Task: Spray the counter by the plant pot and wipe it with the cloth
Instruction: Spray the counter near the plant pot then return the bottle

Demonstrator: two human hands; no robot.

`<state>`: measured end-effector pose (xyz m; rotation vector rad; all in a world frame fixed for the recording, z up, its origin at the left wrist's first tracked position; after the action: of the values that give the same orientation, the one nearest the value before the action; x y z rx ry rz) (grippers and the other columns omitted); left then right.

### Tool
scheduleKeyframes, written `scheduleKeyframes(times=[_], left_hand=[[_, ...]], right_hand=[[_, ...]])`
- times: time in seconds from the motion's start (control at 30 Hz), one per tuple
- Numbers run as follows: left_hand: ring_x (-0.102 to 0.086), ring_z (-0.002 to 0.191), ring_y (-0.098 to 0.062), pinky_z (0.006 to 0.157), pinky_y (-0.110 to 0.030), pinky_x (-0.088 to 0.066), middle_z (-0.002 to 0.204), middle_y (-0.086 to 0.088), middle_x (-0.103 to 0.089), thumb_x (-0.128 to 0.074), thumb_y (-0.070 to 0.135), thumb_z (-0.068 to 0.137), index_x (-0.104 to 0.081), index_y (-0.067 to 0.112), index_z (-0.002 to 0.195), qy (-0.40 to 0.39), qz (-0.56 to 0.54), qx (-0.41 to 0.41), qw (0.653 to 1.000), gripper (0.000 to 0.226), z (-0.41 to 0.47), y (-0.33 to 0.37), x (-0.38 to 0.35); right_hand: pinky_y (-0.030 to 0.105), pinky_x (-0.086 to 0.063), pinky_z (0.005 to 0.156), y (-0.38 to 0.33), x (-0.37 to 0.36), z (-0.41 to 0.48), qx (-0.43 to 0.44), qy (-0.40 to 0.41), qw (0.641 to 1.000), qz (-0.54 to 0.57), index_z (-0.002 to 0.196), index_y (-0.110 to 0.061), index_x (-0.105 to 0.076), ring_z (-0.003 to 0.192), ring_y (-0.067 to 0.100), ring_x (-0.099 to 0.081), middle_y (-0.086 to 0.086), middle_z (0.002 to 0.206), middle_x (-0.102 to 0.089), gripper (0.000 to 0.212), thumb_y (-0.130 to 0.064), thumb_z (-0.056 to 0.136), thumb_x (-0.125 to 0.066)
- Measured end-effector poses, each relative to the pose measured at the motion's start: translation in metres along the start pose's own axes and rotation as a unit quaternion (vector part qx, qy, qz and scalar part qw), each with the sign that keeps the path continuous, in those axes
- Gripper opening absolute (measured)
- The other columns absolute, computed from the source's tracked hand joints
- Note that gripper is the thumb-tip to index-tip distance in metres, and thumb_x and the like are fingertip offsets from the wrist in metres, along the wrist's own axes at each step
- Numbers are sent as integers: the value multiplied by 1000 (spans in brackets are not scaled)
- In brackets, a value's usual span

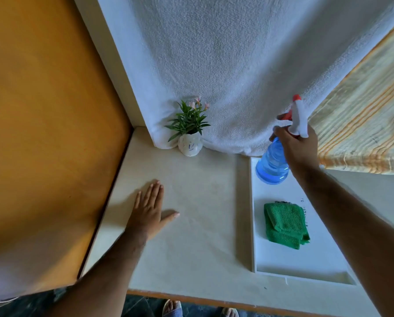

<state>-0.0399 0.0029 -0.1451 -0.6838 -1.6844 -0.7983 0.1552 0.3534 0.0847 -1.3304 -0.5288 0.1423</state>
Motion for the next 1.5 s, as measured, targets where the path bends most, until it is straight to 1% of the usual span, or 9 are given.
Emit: scheduleKeyframes(times=[0.1,0.27,0.33,0.47,0.63,0.8,0.97,1.2,1.5], left_hand=[[-21,152,-23,122,-47,-12,165,-14,-36,-18,86,90,-34,4,157,5,-2,-19,1000,108,-1,-5,7],[-18,153,-21,124,-40,1,167,-12,-33,-18,85,91,-30,6,159,19,-2,-20,1000,105,-2,-4,11],[-19,154,-22,125,-42,0,167,-12,-33,-19,86,90,-32,6,158,26,-8,-26,999,106,-1,-5,11],[-23,153,-23,125,-46,-7,166,-12,-36,-22,85,91,-36,5,157,48,-12,-36,998,104,-1,-5,9],[-28,153,-23,123,-50,-17,166,-11,-36,-23,84,91,-37,6,157,83,-7,-37,996,104,-2,-7,7],[-27,154,-22,125,-50,-16,167,-10,-33,-36,81,89,-35,7,158,117,7,-39,992,102,-4,-9,7],[-29,154,-21,126,-51,-18,168,-9,-32,-31,83,90,-34,7,159,129,11,-36,991,102,-5,-10,5],[-30,154,-22,126,-50,-16,168,-8,-31,-29,84,91,-34,9,159,134,9,-40,990,102,-5,-10,5],[-30,154,-22,128,-46,-8,168,-8,-31,-26,84,91,-34,9,159,118,7,-38,992,102,-5,-9,8]], right_hand=[[32,-55,69,-19,-31,-7,18,-34,999,-11,94,-29,-70,65,19,-73,-10,72,-74,18,-13,87,-70],[29,-54,71,-2,-89,-35,-40,-104,993,-31,94,-15,-73,57,9,-68,2,64,-73,6,-19,89,-72],[32,-56,75,7,-111,-48,-64,-131,988,-49,91,-15,-71,60,11,-71,2,66,-75,8,-22,89,-72],[20,-51,67,24,-141,-67,-101,-174,974,-105,92,-11,-70,54,-1,-65,-7,51,-69,10,-21,90,-70],[33,-55,81,42,-163,-75,-141,-209,951,-180,82,-13,-71,77,14,-72,-7,59,-73,19,-30,87,-63],[27,-48,67,48,-188,-70,-160,-244,925,-243,82,-16,-67,76,13,-70,-3,59,-73,23,-39,83,-62],[28,-53,72,59,-201,-65,-178,-243,915,-270,81,-19,-68,74,14,-70,-1,65,-74,30,-48,79,-62],[28,-38,62,57,-207,-63,-164,-244,904,-311,70,-18,-61,66,15,-58,-4,62,-65,33,-49,82,-66],[27,-48,74,60,-200,-59,-181,-214,906,-318,86,-16,-75,87,21,-70,1,83,-77,53,-67,74,-64]])
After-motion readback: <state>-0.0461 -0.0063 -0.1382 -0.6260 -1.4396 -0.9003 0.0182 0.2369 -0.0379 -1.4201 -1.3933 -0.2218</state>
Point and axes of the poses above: each hand's wrist, its own z-axis towards the middle knuckle, its own x-axis out of the back of the hand, y = z × x, the point moved 7 cm from there along z, towards the middle knuckle
